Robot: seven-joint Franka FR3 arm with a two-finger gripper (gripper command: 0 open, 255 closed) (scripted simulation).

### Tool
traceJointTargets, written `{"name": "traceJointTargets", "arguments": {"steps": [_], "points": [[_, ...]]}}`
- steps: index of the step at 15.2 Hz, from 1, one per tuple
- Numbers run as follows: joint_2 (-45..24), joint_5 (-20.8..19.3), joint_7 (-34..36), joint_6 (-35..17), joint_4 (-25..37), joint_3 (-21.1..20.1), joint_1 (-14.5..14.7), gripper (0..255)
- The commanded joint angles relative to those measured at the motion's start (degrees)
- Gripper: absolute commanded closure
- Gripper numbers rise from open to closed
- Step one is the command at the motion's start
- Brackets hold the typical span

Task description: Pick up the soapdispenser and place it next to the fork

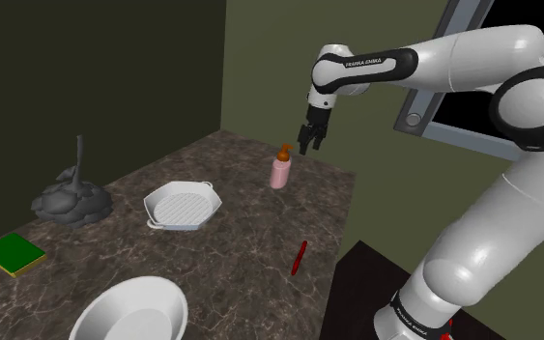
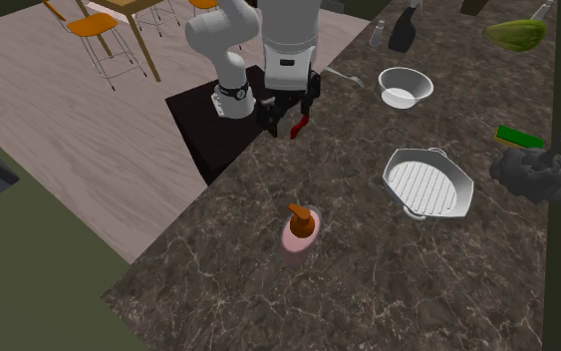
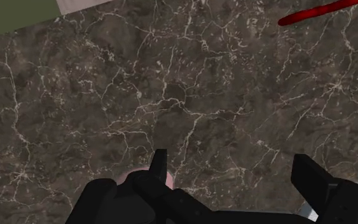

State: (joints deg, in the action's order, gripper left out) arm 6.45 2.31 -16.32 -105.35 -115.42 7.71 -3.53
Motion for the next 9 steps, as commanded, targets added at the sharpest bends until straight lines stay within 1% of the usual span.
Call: {"name": "traceJointTargets", "arguments": {"steps": [1,5,9], "points": [[-4.6,0.2,-0.5,-0.5,4.3,0.4,-0.2,0],[-13.5,0.9,-1.7,-0.6,13.3,1.1,-1.1,0],[-22.7,1.8,-2.8,0.5,23.9,1.6,-2.2,0]]}}
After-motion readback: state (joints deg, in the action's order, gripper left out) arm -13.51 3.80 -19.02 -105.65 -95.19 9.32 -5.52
